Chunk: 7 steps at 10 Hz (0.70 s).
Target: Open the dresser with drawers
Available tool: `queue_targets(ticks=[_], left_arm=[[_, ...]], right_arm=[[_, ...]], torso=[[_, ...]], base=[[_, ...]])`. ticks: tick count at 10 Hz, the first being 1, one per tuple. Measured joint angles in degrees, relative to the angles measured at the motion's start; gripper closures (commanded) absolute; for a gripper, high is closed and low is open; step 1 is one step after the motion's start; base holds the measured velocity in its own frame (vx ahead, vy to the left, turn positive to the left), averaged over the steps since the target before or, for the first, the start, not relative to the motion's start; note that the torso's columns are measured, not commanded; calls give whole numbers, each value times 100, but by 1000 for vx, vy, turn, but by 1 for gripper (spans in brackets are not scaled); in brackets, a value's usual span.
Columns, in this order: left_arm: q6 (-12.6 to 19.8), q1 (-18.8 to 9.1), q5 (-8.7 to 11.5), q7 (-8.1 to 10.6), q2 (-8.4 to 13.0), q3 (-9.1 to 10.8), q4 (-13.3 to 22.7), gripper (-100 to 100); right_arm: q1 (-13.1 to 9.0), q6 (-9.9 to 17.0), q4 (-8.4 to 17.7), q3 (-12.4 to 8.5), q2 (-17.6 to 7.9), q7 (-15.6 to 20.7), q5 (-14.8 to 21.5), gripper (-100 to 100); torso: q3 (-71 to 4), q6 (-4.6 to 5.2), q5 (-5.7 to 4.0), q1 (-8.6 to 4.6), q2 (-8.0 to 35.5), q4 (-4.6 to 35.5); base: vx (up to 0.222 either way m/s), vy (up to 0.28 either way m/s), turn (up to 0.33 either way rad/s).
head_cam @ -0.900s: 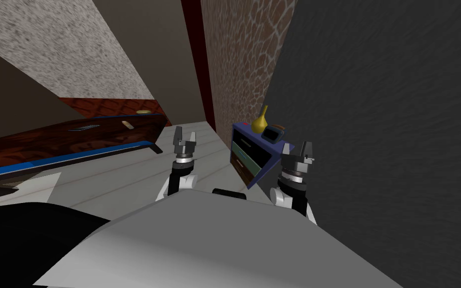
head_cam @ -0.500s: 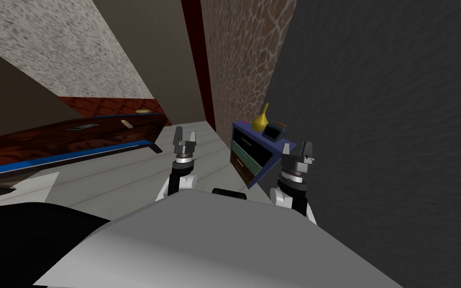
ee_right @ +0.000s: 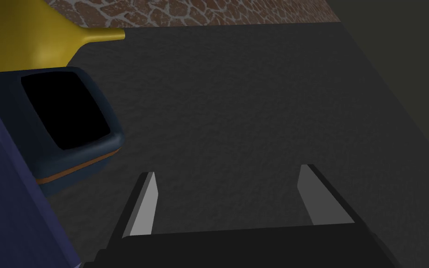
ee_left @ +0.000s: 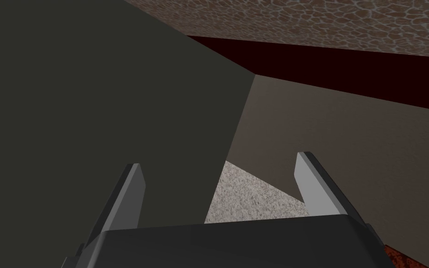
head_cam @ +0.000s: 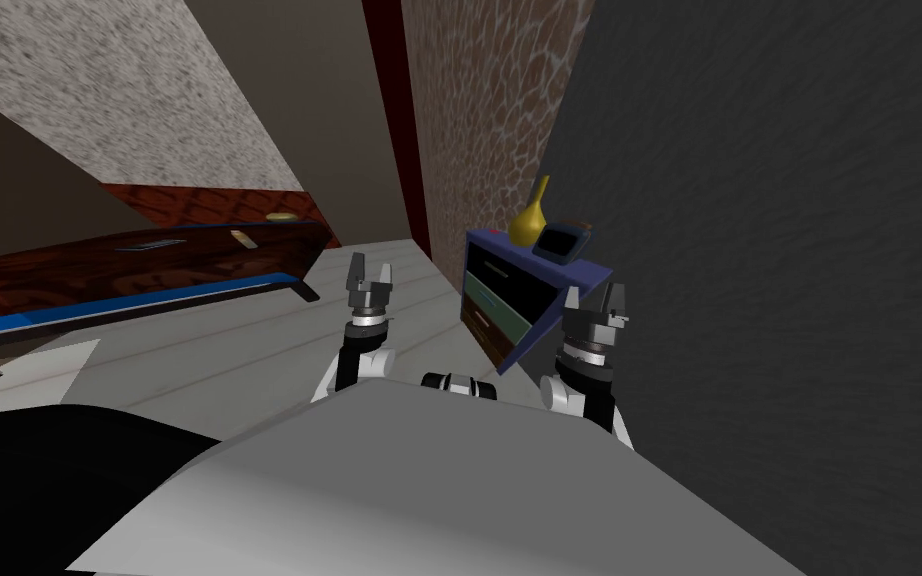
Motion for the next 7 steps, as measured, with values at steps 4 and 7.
queue_targets(ticks=[4, 7], left_arm=[[1, 1, 0, 0, -1, -1, 3, 0], [1, 1, 0, 0, -1, -1, 3, 0]], right_arm=[[-88, 284, 291, -21, -341, 43, 428, -100], [-132, 564, 636, -72, -533, 72, 895, -100]], torso=[[-1377, 1, 5, 16, 686, 685], [-1384, -1, -3, -11, 688, 692]], base=[[-10, 74, -36], [-12, 77, -30]])
